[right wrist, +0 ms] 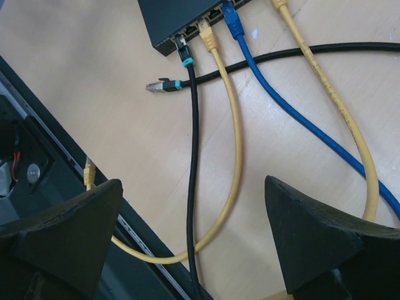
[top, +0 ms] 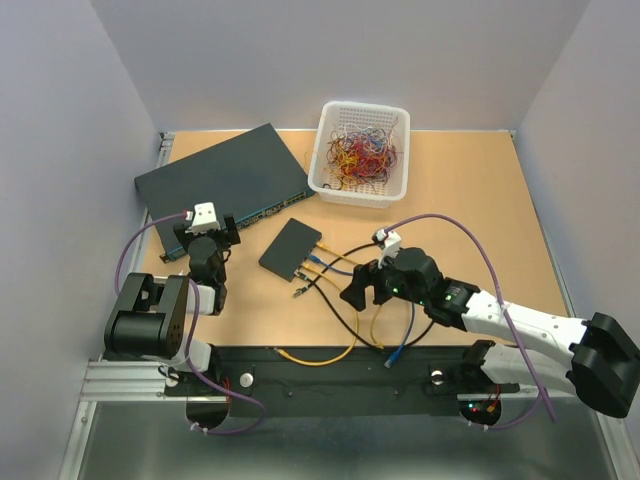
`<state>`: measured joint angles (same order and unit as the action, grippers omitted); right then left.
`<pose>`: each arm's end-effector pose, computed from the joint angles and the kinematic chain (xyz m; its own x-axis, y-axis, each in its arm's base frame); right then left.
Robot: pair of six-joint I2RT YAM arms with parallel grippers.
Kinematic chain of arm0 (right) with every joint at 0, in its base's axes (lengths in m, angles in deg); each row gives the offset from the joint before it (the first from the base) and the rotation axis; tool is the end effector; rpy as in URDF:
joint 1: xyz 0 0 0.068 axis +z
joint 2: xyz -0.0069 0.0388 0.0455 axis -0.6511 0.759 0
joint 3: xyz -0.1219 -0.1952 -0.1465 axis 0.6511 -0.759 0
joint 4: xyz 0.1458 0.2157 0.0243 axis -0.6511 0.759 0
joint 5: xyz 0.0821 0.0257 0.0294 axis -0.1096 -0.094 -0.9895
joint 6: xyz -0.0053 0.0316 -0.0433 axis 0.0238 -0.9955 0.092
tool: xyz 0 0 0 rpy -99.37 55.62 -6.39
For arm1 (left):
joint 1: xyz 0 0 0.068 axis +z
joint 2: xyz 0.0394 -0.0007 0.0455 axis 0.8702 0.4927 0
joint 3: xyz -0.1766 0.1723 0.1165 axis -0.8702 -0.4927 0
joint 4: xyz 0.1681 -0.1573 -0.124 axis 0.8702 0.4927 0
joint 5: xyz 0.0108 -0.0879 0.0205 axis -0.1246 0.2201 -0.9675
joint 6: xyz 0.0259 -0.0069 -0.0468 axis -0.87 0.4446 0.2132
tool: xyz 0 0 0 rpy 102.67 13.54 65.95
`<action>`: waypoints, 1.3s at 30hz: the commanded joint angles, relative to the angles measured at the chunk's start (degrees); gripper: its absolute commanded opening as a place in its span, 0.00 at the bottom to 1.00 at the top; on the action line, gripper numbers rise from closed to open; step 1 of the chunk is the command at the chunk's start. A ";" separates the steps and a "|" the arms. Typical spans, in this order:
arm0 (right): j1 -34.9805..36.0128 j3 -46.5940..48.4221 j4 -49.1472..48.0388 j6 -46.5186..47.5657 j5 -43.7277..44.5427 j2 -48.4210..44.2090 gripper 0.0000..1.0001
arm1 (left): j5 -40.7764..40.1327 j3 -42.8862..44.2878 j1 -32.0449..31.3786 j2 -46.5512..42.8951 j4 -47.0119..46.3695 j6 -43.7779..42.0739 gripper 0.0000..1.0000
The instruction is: Insert the plug into the switch port
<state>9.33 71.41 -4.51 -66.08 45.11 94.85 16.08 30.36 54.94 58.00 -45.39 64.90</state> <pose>0.1454 0.1782 0.2171 -0.6183 -0.0661 -0.7832 -0.6077 0.6721 0.4231 0.2382 -0.0130 0.1702 0.0430 0.0501 -0.9978 -0.1919 0.9806 0.0409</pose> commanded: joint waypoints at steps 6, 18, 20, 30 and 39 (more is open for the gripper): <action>0.49 3.75 4.27 -3.55 8.24 -0.32 1.00 | -0.05 -0.07 -0.17 -0.51 -16.24 -1.35 0.99; 0.50 6.30 7.79 -3.73 10.27 0.20 1.00 | -0.05 -0.07 -0.17 -0.51 -16.24 -1.35 0.99; 0.50 6.47 8.14 -3.73 10.18 0.99 1.00 | 0.03 -0.07 -0.17 -0.51 -16.24 -1.35 0.99; 0.50 6.56 8.32 -3.38 8.95 2.40 1.00 | -0.05 -0.07 -0.17 -0.42 -16.33 -1.35 0.99; 0.41 6.39 8.32 -3.11 9.03 3.28 1.00 | -0.05 0.01 -0.17 -0.42 -16.24 -1.35 0.99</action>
<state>9.33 75.65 4.34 -69.27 53.92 97.80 16.10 30.36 54.94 58.00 -45.41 64.77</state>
